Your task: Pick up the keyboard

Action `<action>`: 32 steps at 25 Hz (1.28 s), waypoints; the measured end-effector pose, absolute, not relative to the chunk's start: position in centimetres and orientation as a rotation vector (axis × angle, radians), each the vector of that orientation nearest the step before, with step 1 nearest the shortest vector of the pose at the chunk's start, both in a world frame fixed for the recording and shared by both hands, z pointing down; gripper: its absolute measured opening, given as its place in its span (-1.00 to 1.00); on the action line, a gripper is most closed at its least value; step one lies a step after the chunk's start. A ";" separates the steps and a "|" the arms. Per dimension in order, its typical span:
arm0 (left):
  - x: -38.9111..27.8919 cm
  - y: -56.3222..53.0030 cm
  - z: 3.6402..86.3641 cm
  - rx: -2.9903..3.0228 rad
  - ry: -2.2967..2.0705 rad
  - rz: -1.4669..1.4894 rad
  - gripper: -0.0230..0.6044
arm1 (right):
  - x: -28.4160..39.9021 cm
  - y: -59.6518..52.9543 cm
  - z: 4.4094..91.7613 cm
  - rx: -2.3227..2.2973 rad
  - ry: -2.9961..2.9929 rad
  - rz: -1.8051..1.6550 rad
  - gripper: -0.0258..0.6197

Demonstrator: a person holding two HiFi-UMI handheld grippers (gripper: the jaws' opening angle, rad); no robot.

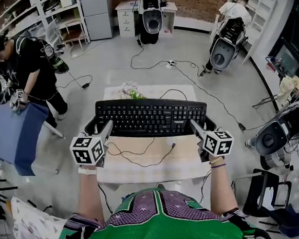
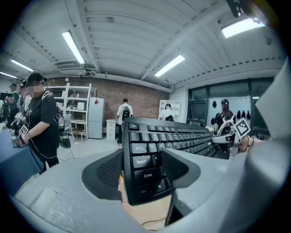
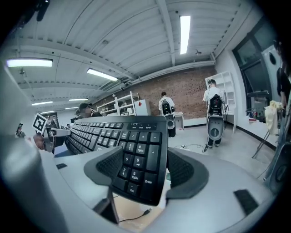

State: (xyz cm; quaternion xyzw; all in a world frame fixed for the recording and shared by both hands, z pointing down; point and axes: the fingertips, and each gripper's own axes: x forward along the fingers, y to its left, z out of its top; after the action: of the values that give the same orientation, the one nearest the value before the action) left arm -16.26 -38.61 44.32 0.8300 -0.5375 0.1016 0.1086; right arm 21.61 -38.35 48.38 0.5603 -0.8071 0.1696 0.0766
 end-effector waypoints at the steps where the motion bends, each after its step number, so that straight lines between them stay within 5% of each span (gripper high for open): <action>1: -16.4 -38.5 43.3 2.452 -1.593 0.278 -0.07 | 21.5 -38.3 47.2 1.690 -2.430 0.480 -0.01; 11: -19.2 -37.2 36.6 2.517 -1.680 0.090 -0.07 | 18.7 -37.5 38.0 1.750 -2.504 0.199 -0.01; 32: -20.4 -35.7 34.3 2.525 -1.754 0.041 -0.07 | 17.5 -37.2 36.6 1.727 -2.553 0.176 -0.02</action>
State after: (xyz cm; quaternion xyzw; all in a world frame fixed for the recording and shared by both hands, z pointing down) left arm -20.42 -35.67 34.26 0.8208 -0.5701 0.0133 0.0335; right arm 17.53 -37.25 36.55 0.5592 -0.8266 0.0571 0.0269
